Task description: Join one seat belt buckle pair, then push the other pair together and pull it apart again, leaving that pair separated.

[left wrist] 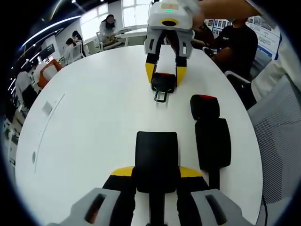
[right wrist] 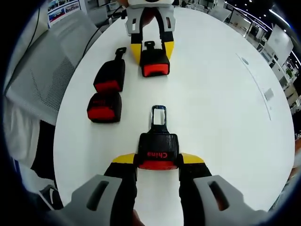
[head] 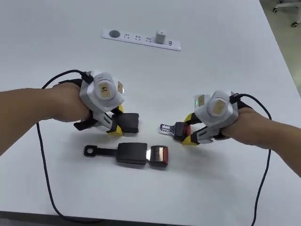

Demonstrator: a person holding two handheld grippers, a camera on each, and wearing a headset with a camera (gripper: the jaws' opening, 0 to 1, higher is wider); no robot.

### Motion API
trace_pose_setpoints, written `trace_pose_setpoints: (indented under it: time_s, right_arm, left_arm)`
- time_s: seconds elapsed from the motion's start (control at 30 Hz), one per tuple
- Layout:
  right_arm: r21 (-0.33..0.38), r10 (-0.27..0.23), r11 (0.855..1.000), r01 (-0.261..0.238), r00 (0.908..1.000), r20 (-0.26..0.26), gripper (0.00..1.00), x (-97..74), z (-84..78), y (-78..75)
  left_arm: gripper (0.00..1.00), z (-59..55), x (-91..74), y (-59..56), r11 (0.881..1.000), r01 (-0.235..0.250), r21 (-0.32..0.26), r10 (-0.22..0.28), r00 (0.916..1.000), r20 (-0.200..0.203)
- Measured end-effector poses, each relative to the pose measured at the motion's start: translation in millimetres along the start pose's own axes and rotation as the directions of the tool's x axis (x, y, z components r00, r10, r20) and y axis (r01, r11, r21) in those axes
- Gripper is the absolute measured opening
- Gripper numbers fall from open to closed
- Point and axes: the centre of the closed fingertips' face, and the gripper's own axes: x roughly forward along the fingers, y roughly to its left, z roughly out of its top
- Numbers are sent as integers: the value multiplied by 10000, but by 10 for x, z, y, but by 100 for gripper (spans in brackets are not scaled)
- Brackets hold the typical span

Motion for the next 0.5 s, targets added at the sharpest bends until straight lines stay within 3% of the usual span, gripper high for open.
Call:
trace_pose_setpoints:
  time_s: [0.23,0.5]
  right_arm:
    - [106,-57,9999,60,9997,-247,33,-93,-204,-46]
    - [40,-263,9996,264,9991,-322,36,-124,-230,-51]
  left_arm:
    - [33,22,-11,-23,10000,-37,-10,37,9999,-93]
    - [34,19,-15,-9,9997,-135,-213,129,9995,-283]
